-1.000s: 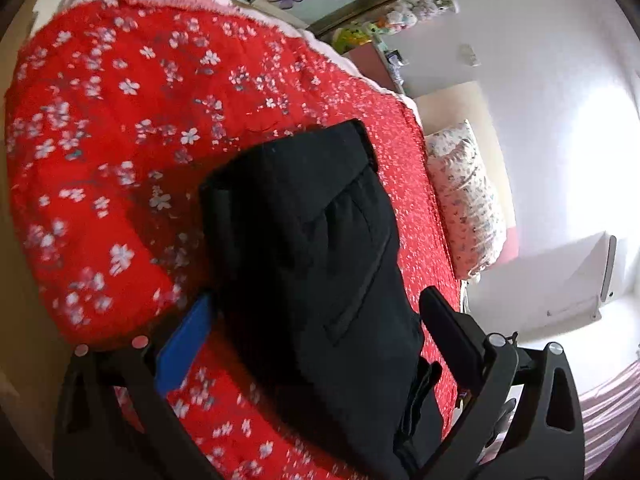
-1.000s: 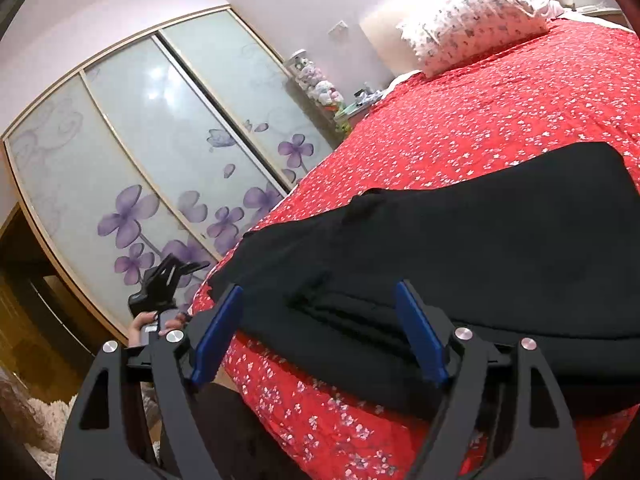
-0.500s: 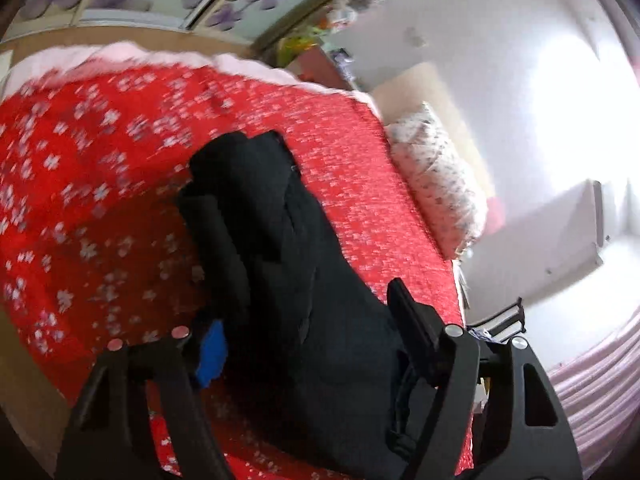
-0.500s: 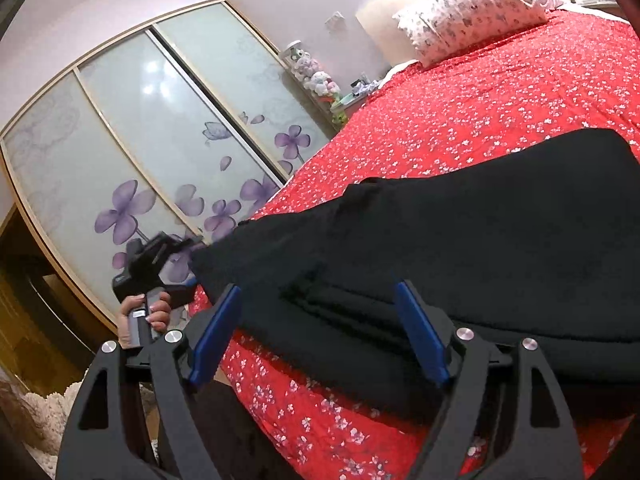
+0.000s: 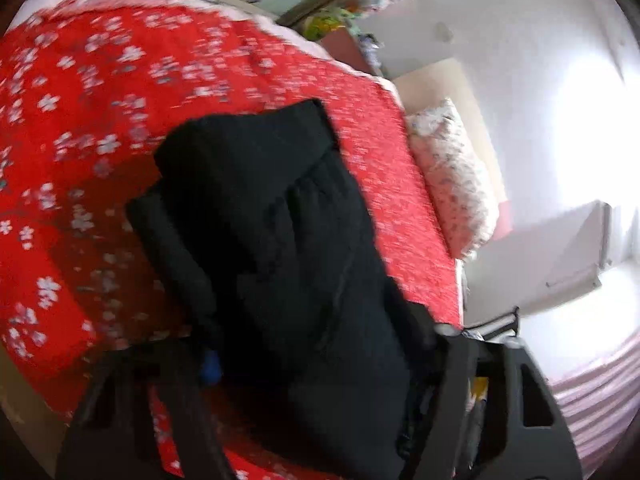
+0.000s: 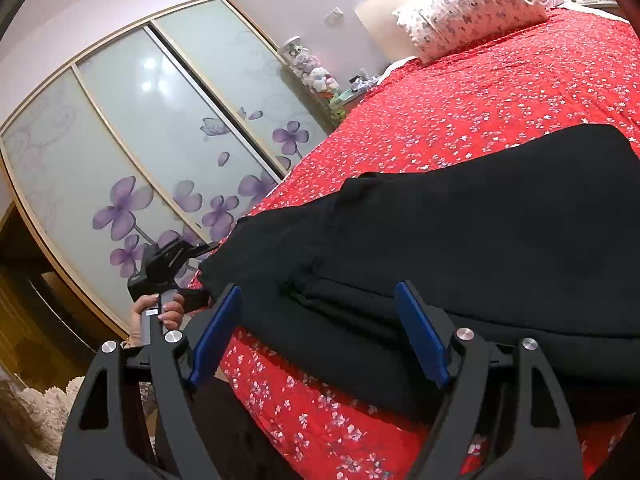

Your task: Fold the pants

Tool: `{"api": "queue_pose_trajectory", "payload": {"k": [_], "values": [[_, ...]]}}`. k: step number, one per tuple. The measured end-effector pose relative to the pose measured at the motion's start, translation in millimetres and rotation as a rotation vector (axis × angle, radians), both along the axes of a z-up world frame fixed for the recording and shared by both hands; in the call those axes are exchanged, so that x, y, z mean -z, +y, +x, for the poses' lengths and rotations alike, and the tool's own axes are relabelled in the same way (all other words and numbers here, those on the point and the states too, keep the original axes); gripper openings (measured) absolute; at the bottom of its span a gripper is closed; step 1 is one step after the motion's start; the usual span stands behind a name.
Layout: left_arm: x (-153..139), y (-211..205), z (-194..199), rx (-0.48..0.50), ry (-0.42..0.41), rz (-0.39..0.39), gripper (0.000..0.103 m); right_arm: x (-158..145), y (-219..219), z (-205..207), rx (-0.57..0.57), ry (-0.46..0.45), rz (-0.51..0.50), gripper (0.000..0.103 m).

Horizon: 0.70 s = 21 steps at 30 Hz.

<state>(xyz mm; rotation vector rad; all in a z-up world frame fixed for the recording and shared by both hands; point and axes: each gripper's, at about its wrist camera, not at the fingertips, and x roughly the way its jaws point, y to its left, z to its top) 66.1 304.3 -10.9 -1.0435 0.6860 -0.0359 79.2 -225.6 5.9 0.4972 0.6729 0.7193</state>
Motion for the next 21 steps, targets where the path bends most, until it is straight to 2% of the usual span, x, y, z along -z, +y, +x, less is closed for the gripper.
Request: {"api": "queue_pose_trajectory", "payload": {"k": [2,3,5,6,7,8,12,14,17,21], "values": [[-5,-1,0,0.015,-0.028,0.024,0.054,0,1,0,0.000,0.000,0.000,0.080],[-2,1,1,0.010,-0.011,0.022,0.054,0,1,0,0.000,0.000,0.001,0.080],[9,8,1,-0.014,0.027,-0.030,0.053,0,1,0,-0.001,0.003,0.001,0.080],[17,13,1,-0.032,0.037,-0.071,0.050,0,0,-1,-0.002,0.002,0.001,0.080],[22,17,-3,-0.041,0.040,-0.095,0.041,0,0,-1,-0.003,0.001,0.000,0.080],[26,19,-3,-0.046,0.041,-0.108,0.039,0,0,-2,-0.003,0.000,-0.001,0.080],[24,19,-3,-0.053,0.044,-0.088,0.025,-1,-2,-2,0.002,0.002,0.008,0.080],[16,15,-3,-0.052,0.041,-0.045,0.017,-3,-5,-3,0.008,-0.004,0.018,0.080],[-8,4,4,-0.038,0.044,0.076,0.014,-7,-13,-5,0.024,-0.019,0.040,0.080],[-51,-24,15,0.007,0.053,0.275,0.013,-14,-29,-10,0.074,-0.042,0.086,0.080]]}}
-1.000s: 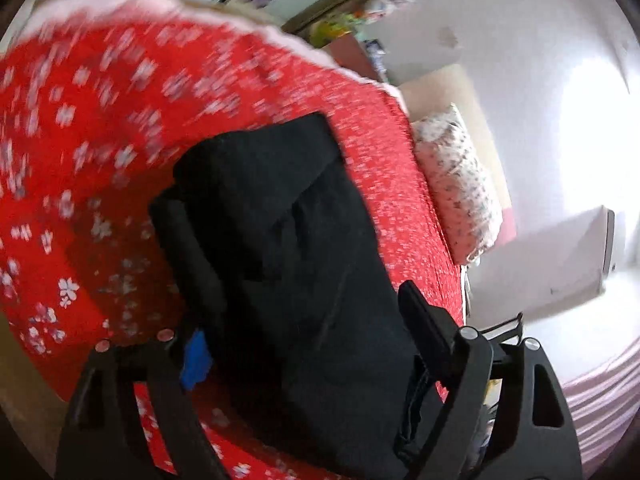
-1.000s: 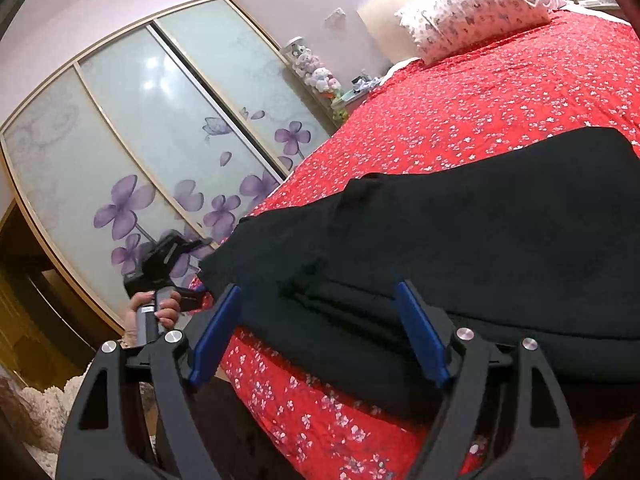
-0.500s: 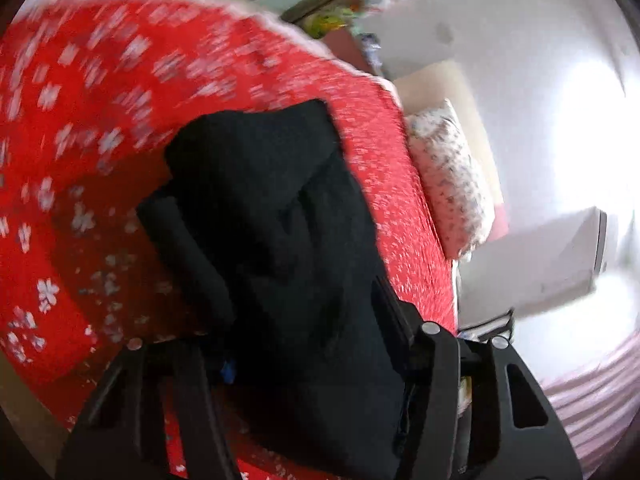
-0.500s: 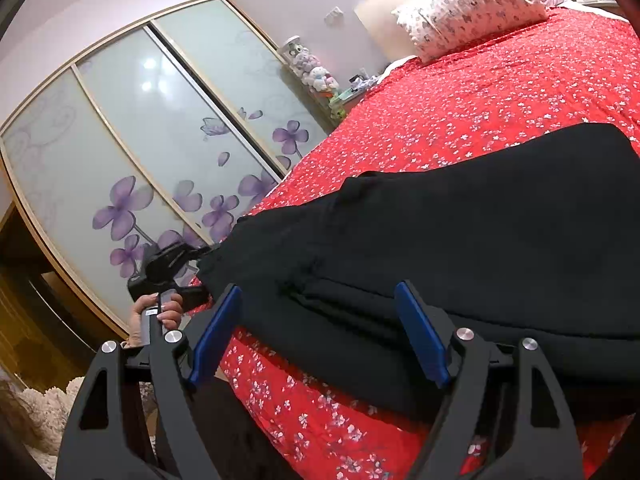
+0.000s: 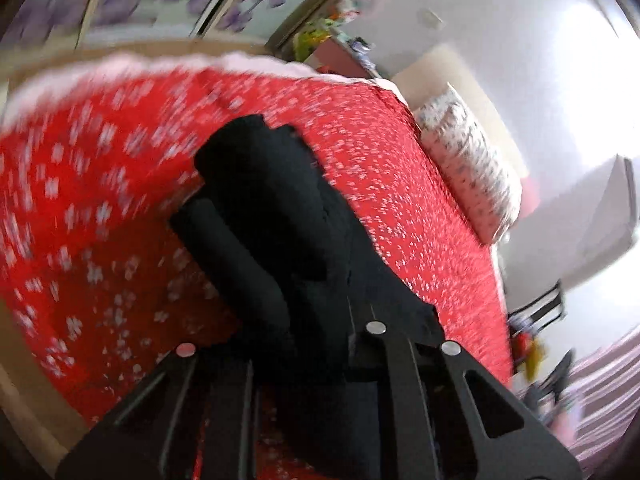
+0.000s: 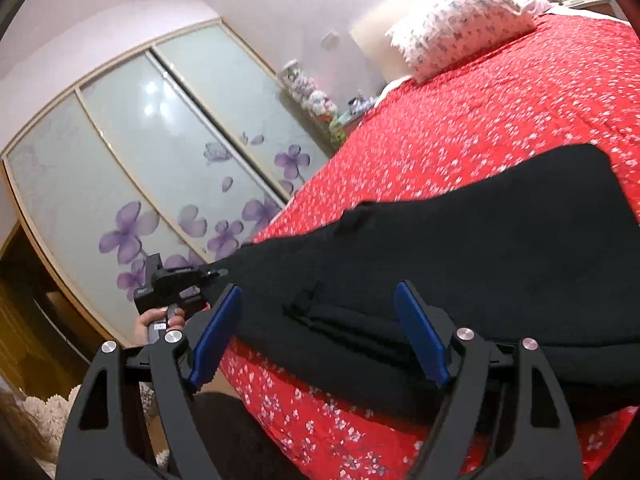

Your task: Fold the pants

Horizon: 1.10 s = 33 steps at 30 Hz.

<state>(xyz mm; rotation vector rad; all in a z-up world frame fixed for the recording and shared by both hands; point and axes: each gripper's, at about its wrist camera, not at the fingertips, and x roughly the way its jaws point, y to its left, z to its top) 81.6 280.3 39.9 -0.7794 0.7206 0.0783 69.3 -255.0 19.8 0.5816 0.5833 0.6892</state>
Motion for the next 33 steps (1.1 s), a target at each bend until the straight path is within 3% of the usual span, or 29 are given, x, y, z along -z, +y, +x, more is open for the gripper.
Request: {"api": "queue_pose_trajectory", "payload": {"k": [3,9,14,19,23,26,30,33], "values": [[-31,-21,12,0.038,-0.019,0.102,0.013,-5,-17,-4,0.050,-0.012,0.046,0.086],[-93,-91,14,0.133,-0.110,0.274,0.013,-12,-53,-11,0.151,-0.030,0.126,0.087],[-126,-160,13,0.246,-0.187,0.353,0.012,-13,-83,-13,0.234,-0.024,0.183,0.088],[-145,-242,13,0.402,-0.246,0.371,0.012,-14,-107,-19,0.300,-0.028,0.224,0.088],[-134,-307,11,0.534,-0.253,0.360,0.012,-13,-124,-22,0.368,-0.033,0.234,0.088],[-98,-361,10,0.640,-0.202,0.354,0.012,-8,-137,-24,0.424,-0.010,0.255,0.088],[-18,-420,13,0.746,-0.013,0.367,0.011,1,-152,-26,0.484,0.031,0.265,0.088],[1,-430,10,0.749,-0.015,0.415,0.011,5,-163,-26,0.514,0.054,0.284,0.088]]}}
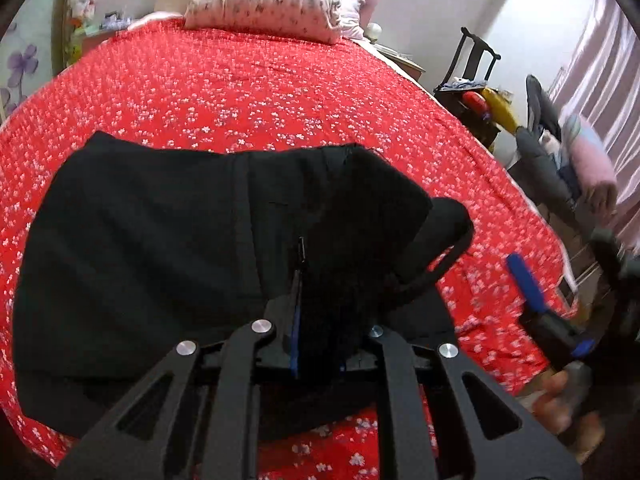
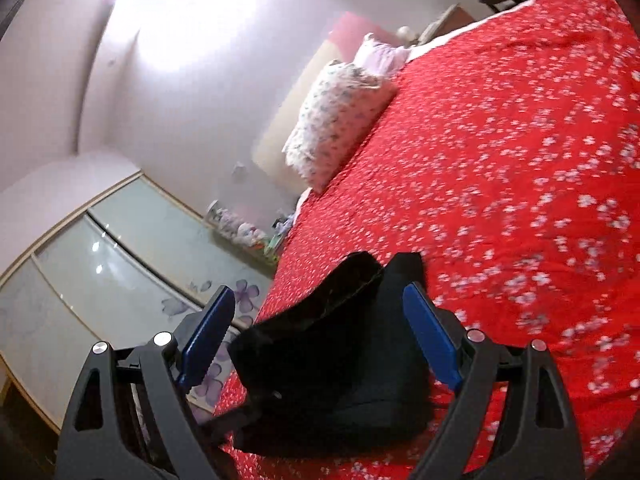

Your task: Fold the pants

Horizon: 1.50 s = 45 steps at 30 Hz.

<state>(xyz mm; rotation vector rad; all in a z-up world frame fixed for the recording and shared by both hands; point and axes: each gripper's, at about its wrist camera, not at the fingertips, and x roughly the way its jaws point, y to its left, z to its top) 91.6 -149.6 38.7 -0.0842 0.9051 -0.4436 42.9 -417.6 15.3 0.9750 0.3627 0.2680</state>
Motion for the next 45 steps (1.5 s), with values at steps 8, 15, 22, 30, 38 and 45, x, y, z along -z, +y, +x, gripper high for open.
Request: {"api": "queue_pose_trajectory", "payload": {"k": [8,15,22,30,38,45], "values": [[-33,-32,-19,0.064,-0.159,0.099,0.012,10,-17,-2,0.046,0.016,0.043,0.088],[12,-65,-34,0.098,-0.192,0.261,0.015,11,-21,-4,0.067,0.024,0.017,0.088],[6,-63,-61,0.150,-0.236,0.271,0.035,14,-24,-3,0.069,0.036,0.017,0.088],[-39,30,-78,0.031,-0.345,-0.051,0.093,-2,-14,-10,0.016,-0.083,-0.008,0.088],[-20,90,-31,-0.142,-0.226,-0.123,0.097,-21,69,12,-0.383,-0.173,-0.191,0.088],[29,95,-27,-0.157,-0.134,-0.044,0.097,30,67,37,-0.351,0.135,-0.164,0.081]]}}
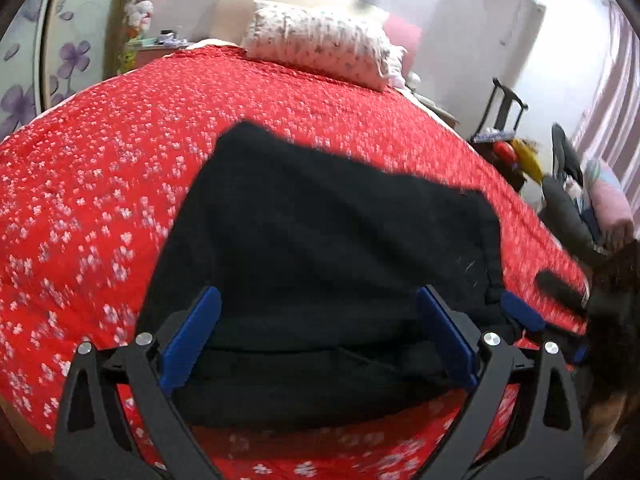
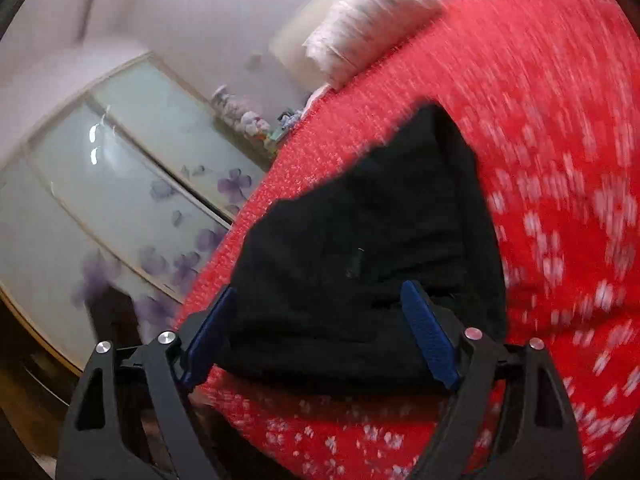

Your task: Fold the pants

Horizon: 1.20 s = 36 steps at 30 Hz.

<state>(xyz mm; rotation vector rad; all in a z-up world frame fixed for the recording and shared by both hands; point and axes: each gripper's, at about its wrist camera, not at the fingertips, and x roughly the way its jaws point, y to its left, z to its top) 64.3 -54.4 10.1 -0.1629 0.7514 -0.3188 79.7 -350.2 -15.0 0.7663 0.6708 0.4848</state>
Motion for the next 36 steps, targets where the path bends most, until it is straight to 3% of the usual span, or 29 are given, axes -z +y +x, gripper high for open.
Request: {"api": "queue_pose_trajectory", "payload": {"k": [3,5,8,10,12,16,20,23,27,30,33,36], "values": [[7,-10,-11,0.036,-0.056,0.098,0.098,6,-7,-1,-0.001,-0.003,0.052,0.077],[6,-9,-14,0.045,-0.070,0.096,0.098,6,-6,-3,-0.007,-0.012,0.048,0.077],[-16,9,-19,0.045,-0.112,-0.027,0.097,-13,-11,-9,0.009,-0.066,0.067,0.080],[-33,22,-11,0.040,-0.164,-0.111,0.098,-26,-12,-7,0.028,-0.142,0.079,0.087],[-48,33,9,0.033,-0.172,-0.168,0.098,-37,-14,6,0.028,-0.152,0.091,0.088],[-56,39,59,0.050,-0.071,-0.293,0.099,-34,-12,40,0.009,-0.093,0.120,0.090],[-43,29,105,0.048,0.076,-0.277,0.100,-22,-12,71,0.020,-0.001,0.109,0.090],[-12,23,137,0.001,0.241,-0.251,0.100,5,-19,86,0.047,0.105,0.135,0.090],[-2,26,142,-0.033,0.275,-0.297,0.101,8,-21,88,0.043,0.095,0.159,0.090],[-12,37,125,-0.006,0.232,-0.334,0.100,-4,-18,76,0.031,0.056,0.114,0.091],[-25,52,87,0.064,0.147,-0.383,0.100,-29,-14,45,-0.058,-0.046,0.120,0.091],[-33,55,46,0.121,0.053,-0.356,0.101,-48,-4,10,-0.146,-0.108,0.074,0.095]]}}
